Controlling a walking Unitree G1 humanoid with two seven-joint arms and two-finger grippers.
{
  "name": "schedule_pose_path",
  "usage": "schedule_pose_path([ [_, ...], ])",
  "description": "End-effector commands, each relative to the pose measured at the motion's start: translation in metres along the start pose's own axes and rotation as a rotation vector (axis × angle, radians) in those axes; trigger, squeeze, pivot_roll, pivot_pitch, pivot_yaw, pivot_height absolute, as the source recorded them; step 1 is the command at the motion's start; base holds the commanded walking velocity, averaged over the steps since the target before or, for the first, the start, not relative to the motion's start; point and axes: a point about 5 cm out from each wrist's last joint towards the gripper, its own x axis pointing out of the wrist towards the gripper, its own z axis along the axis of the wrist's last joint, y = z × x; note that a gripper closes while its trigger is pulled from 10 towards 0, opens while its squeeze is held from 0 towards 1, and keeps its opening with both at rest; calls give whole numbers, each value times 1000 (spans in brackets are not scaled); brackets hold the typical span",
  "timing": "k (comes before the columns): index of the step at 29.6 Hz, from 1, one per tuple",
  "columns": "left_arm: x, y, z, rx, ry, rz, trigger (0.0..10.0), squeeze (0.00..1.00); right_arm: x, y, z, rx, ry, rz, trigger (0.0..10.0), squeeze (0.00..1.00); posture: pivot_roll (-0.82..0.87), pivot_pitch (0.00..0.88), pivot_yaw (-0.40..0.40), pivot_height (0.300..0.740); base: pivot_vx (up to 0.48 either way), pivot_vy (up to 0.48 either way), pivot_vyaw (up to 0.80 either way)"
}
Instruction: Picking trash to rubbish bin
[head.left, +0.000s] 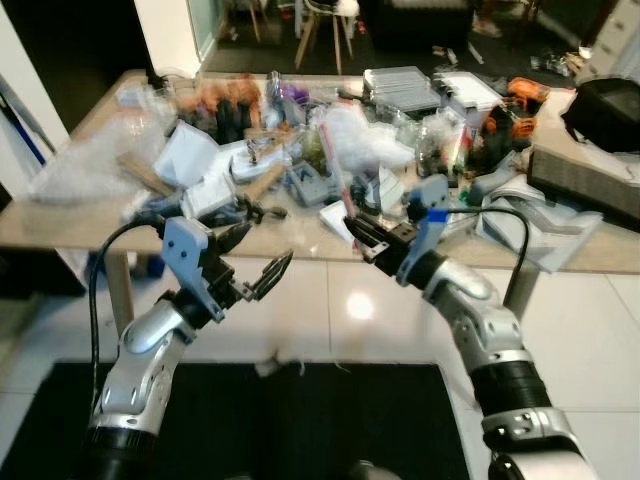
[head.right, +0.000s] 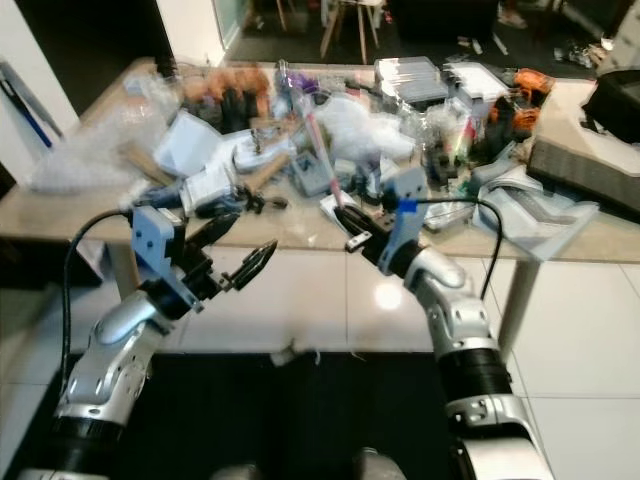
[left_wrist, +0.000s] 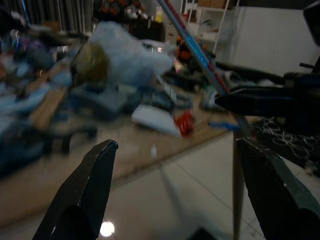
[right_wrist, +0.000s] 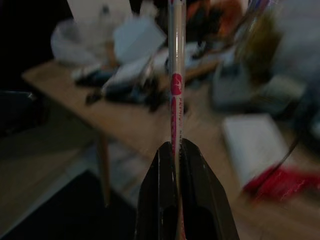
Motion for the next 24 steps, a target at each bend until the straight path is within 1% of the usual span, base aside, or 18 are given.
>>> schedule_pose_path([
  [1,1,0,0,10,-1,-2,10000,0,3,3,1,-14,-9,13,10000,0,35,0,-41,740,-341,0,0],
  [16,3,-2,-2,12,5,-16,10000,0,4,2,-3,-21,-1,9,10000,0,36,0,-42,740,-335,0,0],
  [24,4,-6,-5,7,9,-27,10000,0,4,1,-3,-23,-3,10,10000,0,35,0,-43,740,-334,0,0],
])
